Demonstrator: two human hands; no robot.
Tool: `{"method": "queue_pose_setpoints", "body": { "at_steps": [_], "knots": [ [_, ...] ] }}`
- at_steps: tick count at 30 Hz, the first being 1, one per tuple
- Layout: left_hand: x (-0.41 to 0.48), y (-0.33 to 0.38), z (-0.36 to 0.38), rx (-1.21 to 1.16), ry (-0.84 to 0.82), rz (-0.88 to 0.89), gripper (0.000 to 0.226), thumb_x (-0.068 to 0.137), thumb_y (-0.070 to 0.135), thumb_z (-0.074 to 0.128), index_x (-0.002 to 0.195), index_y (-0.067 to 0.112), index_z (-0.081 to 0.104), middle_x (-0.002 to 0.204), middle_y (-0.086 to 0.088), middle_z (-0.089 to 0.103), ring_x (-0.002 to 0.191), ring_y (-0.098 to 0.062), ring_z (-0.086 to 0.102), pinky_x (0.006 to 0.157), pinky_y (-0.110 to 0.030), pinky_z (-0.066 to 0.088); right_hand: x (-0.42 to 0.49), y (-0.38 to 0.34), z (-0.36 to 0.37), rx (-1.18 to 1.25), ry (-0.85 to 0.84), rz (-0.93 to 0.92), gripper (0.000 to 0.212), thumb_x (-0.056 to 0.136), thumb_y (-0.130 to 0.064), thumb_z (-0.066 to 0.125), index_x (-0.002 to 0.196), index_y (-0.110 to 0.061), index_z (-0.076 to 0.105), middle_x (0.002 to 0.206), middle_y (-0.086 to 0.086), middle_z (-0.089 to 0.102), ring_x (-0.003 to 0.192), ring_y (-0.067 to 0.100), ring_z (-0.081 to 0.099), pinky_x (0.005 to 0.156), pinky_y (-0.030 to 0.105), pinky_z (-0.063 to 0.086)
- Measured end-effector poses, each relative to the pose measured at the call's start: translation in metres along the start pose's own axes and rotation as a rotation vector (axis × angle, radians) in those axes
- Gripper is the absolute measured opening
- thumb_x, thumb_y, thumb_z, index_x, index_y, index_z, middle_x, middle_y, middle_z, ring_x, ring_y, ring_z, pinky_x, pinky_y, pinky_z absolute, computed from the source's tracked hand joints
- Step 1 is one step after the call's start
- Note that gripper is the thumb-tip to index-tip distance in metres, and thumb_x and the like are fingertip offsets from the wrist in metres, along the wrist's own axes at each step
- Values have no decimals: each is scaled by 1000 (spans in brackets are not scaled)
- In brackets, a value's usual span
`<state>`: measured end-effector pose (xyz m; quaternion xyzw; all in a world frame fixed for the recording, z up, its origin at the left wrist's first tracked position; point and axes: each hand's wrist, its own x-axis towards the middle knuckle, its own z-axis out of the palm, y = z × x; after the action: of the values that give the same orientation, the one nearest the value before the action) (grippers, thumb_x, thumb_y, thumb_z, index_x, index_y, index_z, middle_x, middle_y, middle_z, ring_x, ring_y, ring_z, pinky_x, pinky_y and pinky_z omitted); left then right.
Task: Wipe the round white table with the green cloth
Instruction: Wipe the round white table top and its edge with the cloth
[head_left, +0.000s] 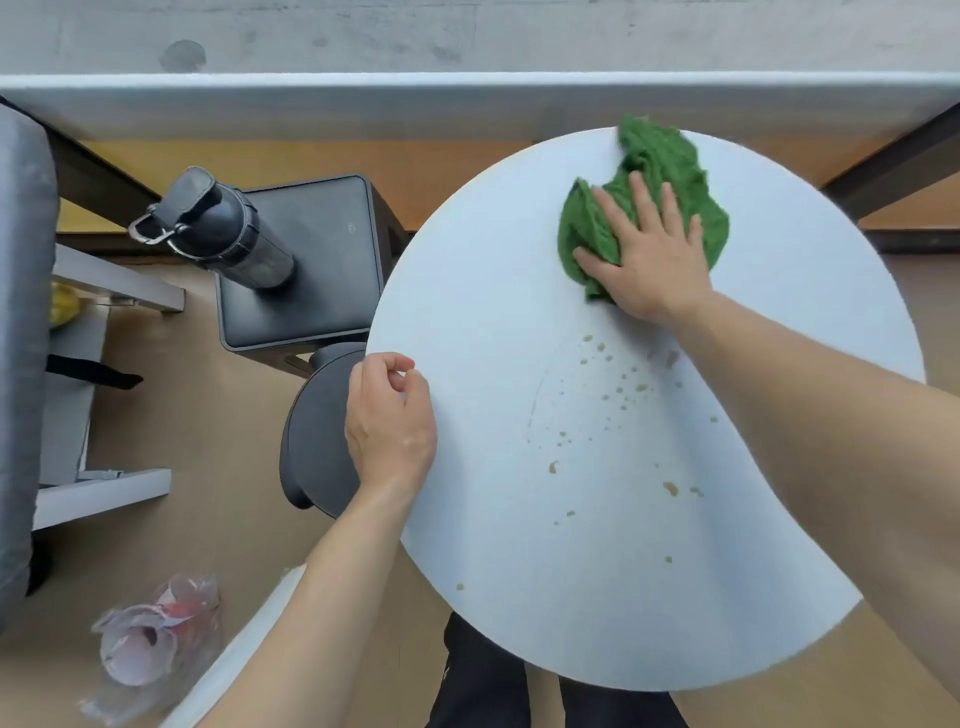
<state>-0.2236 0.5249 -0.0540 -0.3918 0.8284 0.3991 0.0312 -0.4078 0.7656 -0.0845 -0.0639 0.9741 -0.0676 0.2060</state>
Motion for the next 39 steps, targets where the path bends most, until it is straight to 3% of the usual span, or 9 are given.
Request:
{"method": "queue_pose_setpoints", "body": {
  "at_steps": [5, 12, 17, 19, 23, 27, 31, 35, 39],
  "knots": [
    [-9, 1, 6, 23, -32, 32, 14, 94, 21, 48, 102, 22, 59, 98, 9, 53, 92, -15, 54, 76, -29, 37, -49, 0, 28, 82, 79, 234, 76, 95, -69, 23, 159, -36, 0, 168, -1, -15, 153, 32, -15, 121, 59, -2],
    [-16, -7, -5, 67, -34, 70, 13, 92, 22, 50, 100, 22, 60, 99, 7, 53, 91, -18, 56, 77, -31, 38, -189, -110, 112, -24, -21, -295, 76, 92, -66, 34, 159, -38, 12, 169, 2, -6, 154, 34, -10, 120, 62, 7],
    [-23, -5, -3, 119, -66, 93, 13, 92, 22, 49, 99, 24, 60, 99, 9, 53, 92, -18, 55, 77, -31, 36, -205, -78, 115, -156, -91, -615, 81, 89, -68, 44, 158, -44, 8, 169, -4, -3, 155, 29, -6, 122, 56, 0],
    [-26, -2, 2, 123, -90, 96, 14, 93, 22, 48, 100, 23, 60, 101, 8, 53, 92, -17, 54, 77, -31, 36, -167, -52, 93, -154, -68, -520, 75, 91, -71, 35, 157, -48, 7, 168, -6, -2, 155, 26, -4, 123, 56, 1],
    [-35, 1, 13, 173, -170, 117, 16, 94, 26, 46, 103, 25, 59, 107, 9, 54, 92, -15, 56, 76, -32, 41, -107, 21, 46, -46, -5, -69, 74, 92, -74, 28, 156, -49, 0, 168, -8, -10, 154, 24, -11, 123, 55, 3],
    [-47, -1, 23, 193, -211, 112, 17, 95, 27, 45, 105, 25, 59, 107, 8, 54, 94, -16, 57, 77, -31, 41, -120, 92, 34, 87, 49, 274, 75, 94, -73, 26, 158, -43, 1, 168, -7, -12, 154, 25, -11, 123, 55, 0],
    [-57, -4, 28, 156, -184, 36, 16, 96, 26, 46, 104, 24, 60, 108, 7, 54, 92, -17, 57, 76, -31, 39, -166, 64, 64, 134, 101, 427, 75, 97, -66, 24, 160, -33, 1, 168, 0, -14, 153, 32, -11, 122, 58, 1],
    [-69, -7, 26, 108, -128, -28, 15, 95, 24, 47, 104, 23, 59, 107, 6, 54, 87, -15, 54, 77, -30, 36, -214, -14, 98, 48, 34, 80, 73, 97, -66, 26, 158, -40, -3, 167, 1, -18, 152, 32, -18, 121, 56, -7],
    [-84, -18, 22, 136, -73, -8, 15, 94, 23, 49, 104, 21, 60, 107, 4, 55, 90, -16, 53, 79, -30, 35, -274, -41, 132, -68, -80, -393, 76, 91, -65, 36, 158, -41, 10, 169, 1, -7, 154, 33, -10, 120, 62, 5]
  ]
}}
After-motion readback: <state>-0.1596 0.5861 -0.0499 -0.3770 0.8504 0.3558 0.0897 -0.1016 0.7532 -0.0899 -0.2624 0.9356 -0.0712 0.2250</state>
